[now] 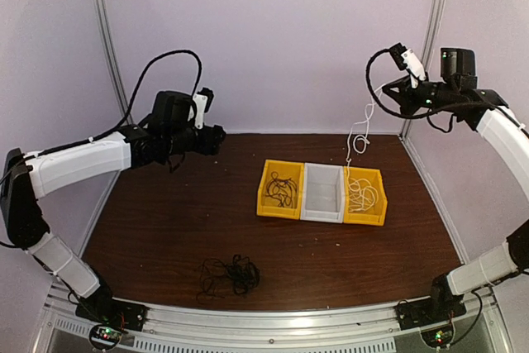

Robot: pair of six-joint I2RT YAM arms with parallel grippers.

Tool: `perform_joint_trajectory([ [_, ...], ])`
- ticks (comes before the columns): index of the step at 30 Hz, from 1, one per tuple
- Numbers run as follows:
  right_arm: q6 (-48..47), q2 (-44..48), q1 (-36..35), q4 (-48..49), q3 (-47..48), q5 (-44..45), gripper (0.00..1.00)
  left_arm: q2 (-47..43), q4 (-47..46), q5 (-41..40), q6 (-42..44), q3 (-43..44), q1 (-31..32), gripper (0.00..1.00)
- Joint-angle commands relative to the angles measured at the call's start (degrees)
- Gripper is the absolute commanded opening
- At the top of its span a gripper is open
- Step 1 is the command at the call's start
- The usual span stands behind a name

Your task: Untangle the cables

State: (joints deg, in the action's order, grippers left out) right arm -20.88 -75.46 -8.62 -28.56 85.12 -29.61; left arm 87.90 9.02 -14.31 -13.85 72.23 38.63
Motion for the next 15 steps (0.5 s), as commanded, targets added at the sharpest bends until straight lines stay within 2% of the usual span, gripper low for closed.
perform_joint_trajectory([
  [1, -1.3, -0.7, 0.9, -0.6, -1.9, 3.3, 0.00, -4.2, -5.6, 1.0, 0.1, -3.0, -1.6, 0.73],
  [15, -0.6, 1.7, 1.2, 0.4, -14.3, 4.7, 0.00, -8.8, -6.5, -1.3, 1.2, -4.5, -1.8, 0.73],
])
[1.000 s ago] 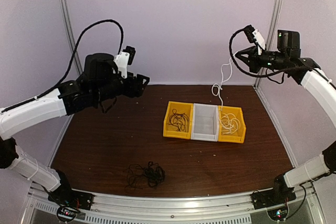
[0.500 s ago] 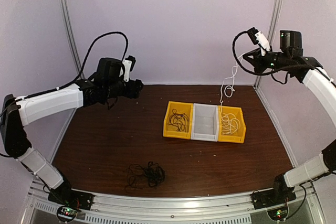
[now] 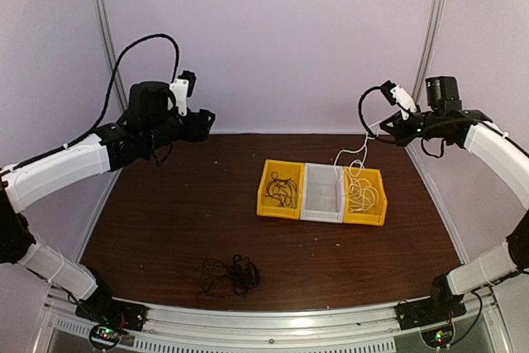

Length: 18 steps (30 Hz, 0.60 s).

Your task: Untangle the cables

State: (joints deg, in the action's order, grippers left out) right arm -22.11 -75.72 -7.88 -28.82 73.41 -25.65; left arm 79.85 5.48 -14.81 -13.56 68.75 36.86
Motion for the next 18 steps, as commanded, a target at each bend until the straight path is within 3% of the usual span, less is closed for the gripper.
perform_joint_trajectory([
  [1, 0.2, 2.3, 0.5, 0.5, -3.3, 0.8, 0.00, -0.9, -3.0, -0.6, 0.8, -1.1, 0.0, 0.73],
  [8, -1.6, 4.7, 0.6, -4.8, -4.6, 0.7, 0.00, -0.5, -3.3, 0.0, 0.7, -1.2, 0.1, 0.73],
  [18, -0.9, 3.7, 1.4, -1.4, -13.7, -1.3, 0.00, -0.5, -3.8, 0.1, 0.4, -1.8, 0.0, 0.73],
])
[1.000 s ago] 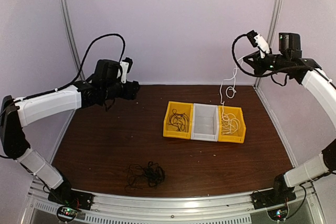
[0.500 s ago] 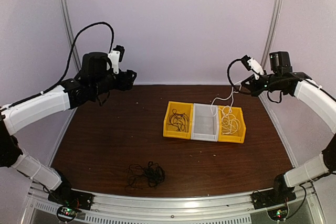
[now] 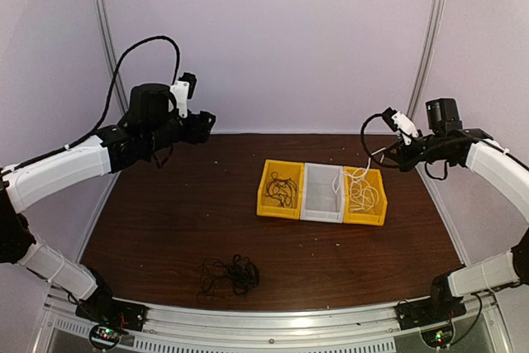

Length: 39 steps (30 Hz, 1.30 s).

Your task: Untangle the cables

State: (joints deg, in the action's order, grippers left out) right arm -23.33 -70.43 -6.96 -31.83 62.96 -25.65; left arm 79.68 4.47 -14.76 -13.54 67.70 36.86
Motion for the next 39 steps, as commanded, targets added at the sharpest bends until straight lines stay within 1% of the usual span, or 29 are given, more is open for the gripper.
perform_joint_trajectory([
  [1, 0.5, -2.9, 0.5, 1.9, -3.8, -1.5, 0.00, -0.3, -2.9, -0.1, 0.4, -0.9, 0.1, 0.73],
  [9, -0.8, -14.7, 0.5, 3.9, -2.5, -4.1, 0.00, 0.0, -2.9, -0.6, 0.7, -1.0, 0.1, 0.73],
  [15, -0.2, -22.7, 0.4, 2.4, 0.6, -7.4, 0.00, 0.1, -3.0, -0.3, 0.8, -1.1, 0.0, 0.73],
  [19, -0.2, -24.9, 0.3, 1.7, 0.8, -8.2, 0.00, 0.1, -2.8, 0.3, 1.0, -0.8, 0.0, 0.73],
  [25, -0.2, -25.2, -0.3, 1.8, 0.1, -7.0, 0.01, 0.3, -2.7, 1.1, 1.1, -0.6, 0.1, 0.73],
  [29, -0.5, -24.2, -1.2, 0.2, 0.7, -4.9, 0.10, 0.1, -3.1, 1.1, 1.1, -1.1, 0.1, 0.73],
  [34, -2.3, -20.1, -1.3, -4.7, 2.4, -0.1, 0.28, 0.4, -2.8, 0.4, 1.7, -0.8, 0.0, 0.73],
  [36, -3.4, -19.2, -1.3, -8.8, 3.7, 2.1, 0.36, 0.2, -3.2, 0.3, 1.6, -1.1, 0.0, 0.73],
  [39, -6.1, -18.0, -1.4, -15.8, 6.6, 4.4, 0.42, 0.4, -3.0, 0.3, 1.7, -1.0, 0.1, 0.73],
])
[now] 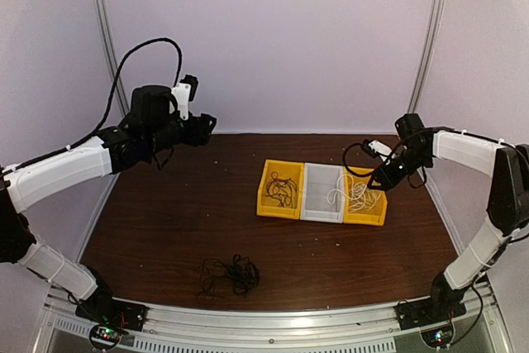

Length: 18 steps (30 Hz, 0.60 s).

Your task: Untangle the cables

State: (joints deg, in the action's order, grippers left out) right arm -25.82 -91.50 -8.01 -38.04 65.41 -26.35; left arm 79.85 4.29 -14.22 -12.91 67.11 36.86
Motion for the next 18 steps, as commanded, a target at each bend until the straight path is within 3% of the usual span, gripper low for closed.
perform_joint_trajectory([
  [1, -4.2, 3.8, -0.4, -11.1, 5.1, 5.3, 0.43, 0.2, -2.6, 0.1, 1.0, -0.2, 0.1, 0.73],
  [6, -5.1, 5.7, -3.9, -12.0, 7.0, 7.5, 0.51, 0.5, -3.0, 1.2, 0.4, -0.5, 0.1, 0.73],
  [18, -4.1, -8.7, -18.2, -12.7, 17.7, 10.9, 0.48, 0.5, -2.3, 1.9, 0.4, 0.0, 0.0, 0.73],
])
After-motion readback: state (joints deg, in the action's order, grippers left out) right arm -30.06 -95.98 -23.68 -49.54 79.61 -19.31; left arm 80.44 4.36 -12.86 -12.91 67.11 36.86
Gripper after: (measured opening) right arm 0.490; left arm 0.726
